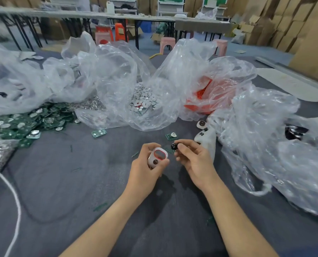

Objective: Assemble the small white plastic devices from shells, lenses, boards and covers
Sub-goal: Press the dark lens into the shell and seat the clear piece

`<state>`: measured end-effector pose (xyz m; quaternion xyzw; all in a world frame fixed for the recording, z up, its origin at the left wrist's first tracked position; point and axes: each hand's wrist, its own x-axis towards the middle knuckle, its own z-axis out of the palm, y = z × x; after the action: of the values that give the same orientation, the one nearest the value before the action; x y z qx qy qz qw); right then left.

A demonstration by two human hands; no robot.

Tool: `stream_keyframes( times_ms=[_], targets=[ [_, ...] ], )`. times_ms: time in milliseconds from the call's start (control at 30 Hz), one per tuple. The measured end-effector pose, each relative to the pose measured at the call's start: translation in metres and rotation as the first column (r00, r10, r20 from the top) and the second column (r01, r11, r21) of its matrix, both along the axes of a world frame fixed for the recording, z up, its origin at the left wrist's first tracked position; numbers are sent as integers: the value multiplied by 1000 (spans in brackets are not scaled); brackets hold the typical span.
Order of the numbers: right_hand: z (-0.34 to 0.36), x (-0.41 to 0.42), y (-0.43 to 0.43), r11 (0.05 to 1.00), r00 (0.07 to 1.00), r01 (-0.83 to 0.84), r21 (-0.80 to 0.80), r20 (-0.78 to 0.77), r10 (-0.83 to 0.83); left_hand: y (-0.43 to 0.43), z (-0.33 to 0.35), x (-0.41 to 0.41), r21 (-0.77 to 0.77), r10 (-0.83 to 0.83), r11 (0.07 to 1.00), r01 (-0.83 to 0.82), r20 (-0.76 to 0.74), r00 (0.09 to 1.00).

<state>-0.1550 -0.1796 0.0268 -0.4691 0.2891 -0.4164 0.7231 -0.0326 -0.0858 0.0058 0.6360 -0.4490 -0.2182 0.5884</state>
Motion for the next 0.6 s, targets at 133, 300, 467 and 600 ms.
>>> stream_keyframes(
  times_ms=[133, 300, 467, 600],
  targets=[
    [-3, -2, 5, 1000, 1000, -20, 6, -20, 20, 2, 0, -1, -24, -27, 999, 27, -18, 999],
    [-5, 0, 7, 999, 996, -16, -35, -88, 13, 7, 1, 3, -62, -58, 997, 52, -89, 994],
    [-7, 2, 9, 990, 986, -65, -128, -163, 43, 6, 3, 1, -32, -89, 996, 86, -91, 992],
    [-7, 2, 12, 985, 983, -162, -56, -101, 156, 6, 4, 0, -11, -97, 995, 97, -30, 995]
  ],
)
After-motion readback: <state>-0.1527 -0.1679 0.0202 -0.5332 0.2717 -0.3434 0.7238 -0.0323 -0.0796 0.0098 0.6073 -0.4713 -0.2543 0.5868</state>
